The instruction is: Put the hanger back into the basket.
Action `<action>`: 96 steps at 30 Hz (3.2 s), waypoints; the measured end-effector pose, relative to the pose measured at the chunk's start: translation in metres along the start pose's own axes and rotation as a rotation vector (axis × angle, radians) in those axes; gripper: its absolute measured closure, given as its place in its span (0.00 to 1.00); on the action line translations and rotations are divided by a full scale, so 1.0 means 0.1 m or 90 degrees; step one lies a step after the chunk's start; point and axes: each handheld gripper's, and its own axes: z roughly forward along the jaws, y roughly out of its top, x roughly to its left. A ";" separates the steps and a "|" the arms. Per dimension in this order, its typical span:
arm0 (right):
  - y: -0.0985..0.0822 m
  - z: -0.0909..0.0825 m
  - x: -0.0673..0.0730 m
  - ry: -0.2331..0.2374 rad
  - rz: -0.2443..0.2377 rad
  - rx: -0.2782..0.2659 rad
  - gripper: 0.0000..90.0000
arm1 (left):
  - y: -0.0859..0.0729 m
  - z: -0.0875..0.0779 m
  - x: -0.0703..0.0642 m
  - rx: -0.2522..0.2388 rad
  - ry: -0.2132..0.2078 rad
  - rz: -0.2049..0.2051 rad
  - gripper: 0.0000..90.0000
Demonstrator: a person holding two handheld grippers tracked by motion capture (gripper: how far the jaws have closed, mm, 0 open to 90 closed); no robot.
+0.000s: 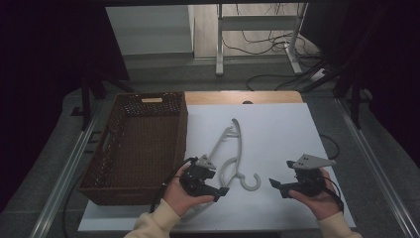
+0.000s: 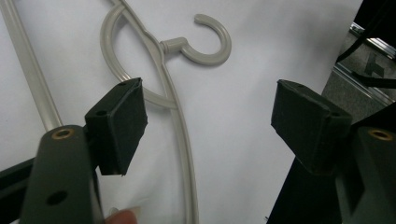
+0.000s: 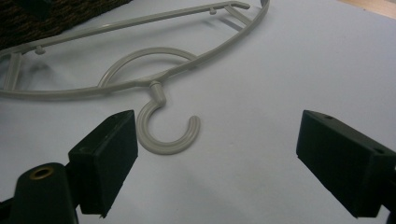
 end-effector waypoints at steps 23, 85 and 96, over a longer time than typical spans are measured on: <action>-0.01 0.02 0.01 0.004 -0.012 0.007 0.14 | -0.05 0.27 0.07 0.050 -0.005 -0.028 0.34; 0.00 0.02 -0.02 -0.003 -0.012 0.014 0.14 | -0.07 0.71 0.02 0.137 0.100 -0.040 0.82; -0.01 0.01 -0.04 -0.007 -0.009 0.014 0.14 | -0.08 0.70 0.07 0.124 0.092 -0.073 0.89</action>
